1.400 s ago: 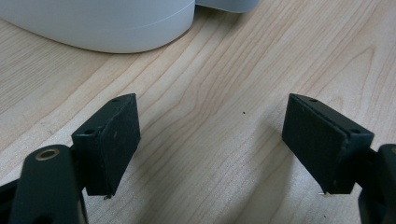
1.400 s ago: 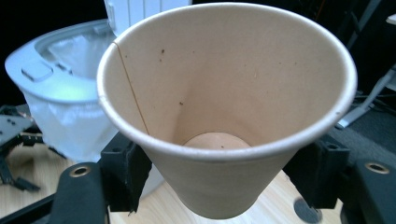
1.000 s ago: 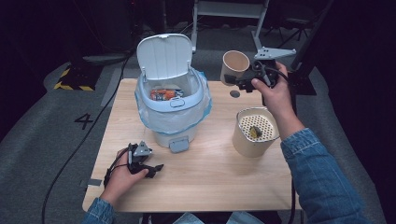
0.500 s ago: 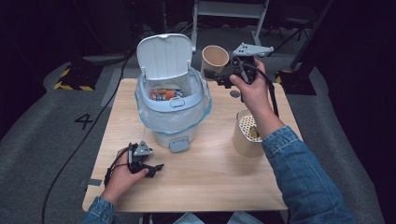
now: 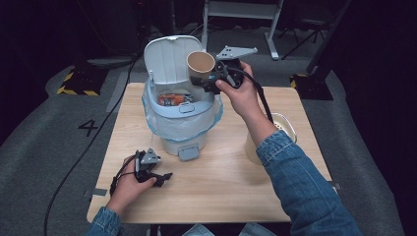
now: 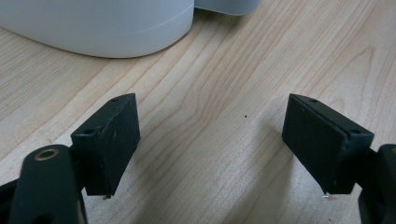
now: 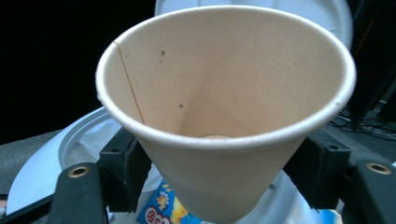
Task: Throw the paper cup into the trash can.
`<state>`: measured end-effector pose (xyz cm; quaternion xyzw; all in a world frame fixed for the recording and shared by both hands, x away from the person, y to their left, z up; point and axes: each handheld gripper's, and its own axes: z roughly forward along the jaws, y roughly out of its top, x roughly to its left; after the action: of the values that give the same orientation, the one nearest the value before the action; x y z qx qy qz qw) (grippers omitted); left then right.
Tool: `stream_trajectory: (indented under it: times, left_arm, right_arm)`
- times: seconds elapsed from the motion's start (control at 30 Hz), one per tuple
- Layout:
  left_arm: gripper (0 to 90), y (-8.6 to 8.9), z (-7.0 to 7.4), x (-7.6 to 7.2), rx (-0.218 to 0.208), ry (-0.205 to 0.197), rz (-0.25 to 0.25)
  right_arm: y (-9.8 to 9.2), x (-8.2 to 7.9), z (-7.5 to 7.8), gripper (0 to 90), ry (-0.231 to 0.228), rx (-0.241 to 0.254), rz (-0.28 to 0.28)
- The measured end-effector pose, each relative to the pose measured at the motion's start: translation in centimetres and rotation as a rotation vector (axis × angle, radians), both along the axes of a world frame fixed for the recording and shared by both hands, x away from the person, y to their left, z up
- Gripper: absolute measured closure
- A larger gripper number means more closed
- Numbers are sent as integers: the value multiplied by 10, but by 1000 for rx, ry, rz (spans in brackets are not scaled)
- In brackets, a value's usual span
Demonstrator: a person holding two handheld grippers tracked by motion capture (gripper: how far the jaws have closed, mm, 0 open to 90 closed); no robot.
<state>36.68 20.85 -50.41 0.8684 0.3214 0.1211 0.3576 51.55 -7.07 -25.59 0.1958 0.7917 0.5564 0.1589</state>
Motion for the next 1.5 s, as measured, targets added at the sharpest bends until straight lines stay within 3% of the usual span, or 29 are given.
stream_trajectory:
  times: [0.23, 0.6, 0.67, 0.7, 0.77, 0.8, 0.87, 1.07, 1.5]
  left_arm:
    - [196, 0, 0, 0, -1, 1, 1]
    - [196, 0, 0, 0, -3, 3, -1]
    - [196, 0, 0, 0, 0, 0, 0]
    - [196, 0, 0, 0, 0, -1, 0]
    - [196, 0, 0, 0, 1, -1, 0]
    - [196, 0, 0, 0, 0, 0, 0]
    - [196, 0, 0, 0, 1, -1, 0]
    - [196, 0, 0, 1, -2, 0, -3]
    - [205, 1, 0, -1, 1, 1, 8]
  right_arm:
    - [15, 1, -6, 296, 13, -30, 13]
    - [22, 1, -13, 280, 46, -83, 47]
    - [24, 1, -15, 142, 29, -85, 56]
    - [25, 1, -16, 125, 16, -83, 53]
    - [26, 0, -14, 181, 0, -73, 15]
    - [26, -1, -13, 149, -11, -63, 1]
    - [22, -2, -10, 156, -12, -50, 13]
    - [5, -6, 1, 157, -27, -70, 17]
    - [-55, -21, 23, 164, -29, -80, -40]
